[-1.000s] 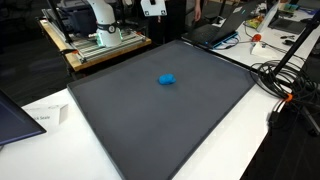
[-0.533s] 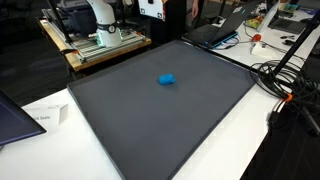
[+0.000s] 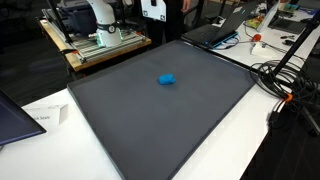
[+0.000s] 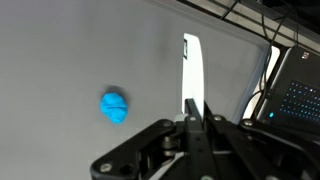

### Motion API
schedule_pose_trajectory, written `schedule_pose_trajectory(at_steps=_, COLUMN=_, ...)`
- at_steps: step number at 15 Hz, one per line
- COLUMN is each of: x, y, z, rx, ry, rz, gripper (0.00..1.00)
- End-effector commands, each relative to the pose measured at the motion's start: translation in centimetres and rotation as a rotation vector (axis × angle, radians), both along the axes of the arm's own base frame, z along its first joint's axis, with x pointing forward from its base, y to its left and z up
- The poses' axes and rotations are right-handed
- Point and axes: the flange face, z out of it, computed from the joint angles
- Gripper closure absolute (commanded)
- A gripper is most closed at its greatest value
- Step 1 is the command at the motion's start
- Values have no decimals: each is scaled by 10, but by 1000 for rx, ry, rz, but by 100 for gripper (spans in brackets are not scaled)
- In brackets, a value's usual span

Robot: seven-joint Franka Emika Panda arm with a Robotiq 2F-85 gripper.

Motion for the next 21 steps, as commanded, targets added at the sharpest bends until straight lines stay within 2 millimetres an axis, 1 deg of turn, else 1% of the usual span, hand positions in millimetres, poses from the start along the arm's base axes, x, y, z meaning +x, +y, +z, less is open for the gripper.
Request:
schedule_pose_trajectory(at_steps=1, x=43, y=32, z=8, rx=-24, ry=-26, rz=-6, gripper=99)
schedule_pose_trajectory(at_steps=4, x=69, y=59, z=12, rx=-56, ry=1, rz=-50, gripper=99)
schedule_pose_trajectory(at_steps=8, x=100, y=99, z=3, rx=-68, ry=80, rz=-159, gripper=99)
schedule_pose_trajectory(at_steps=11, x=119, y=122, z=-17, rx=-94, ry=156, rz=-305, gripper=99)
schedule_pose_trajectory(at_steps=13, x=129, y=133, z=-35, rx=-114, ry=189, rz=-411, gripper=99)
schedule_pose_trajectory(at_steps=16, x=142, y=143, z=-65, rx=-117, ry=204, rz=-529, gripper=99)
schedule_pose_trajectory(at_steps=19, x=151, y=137, z=-95, rx=-109, ry=151, rz=-617, gripper=99)
schedule_pose_trajectory(at_steps=20, x=146, y=140, z=-85, rx=-121, ry=167, rz=-560, gripper=96)
schedule_pose_trajectory(at_steps=21, x=150, y=139, z=-93, rx=-118, ry=160, rz=-578, gripper=96)
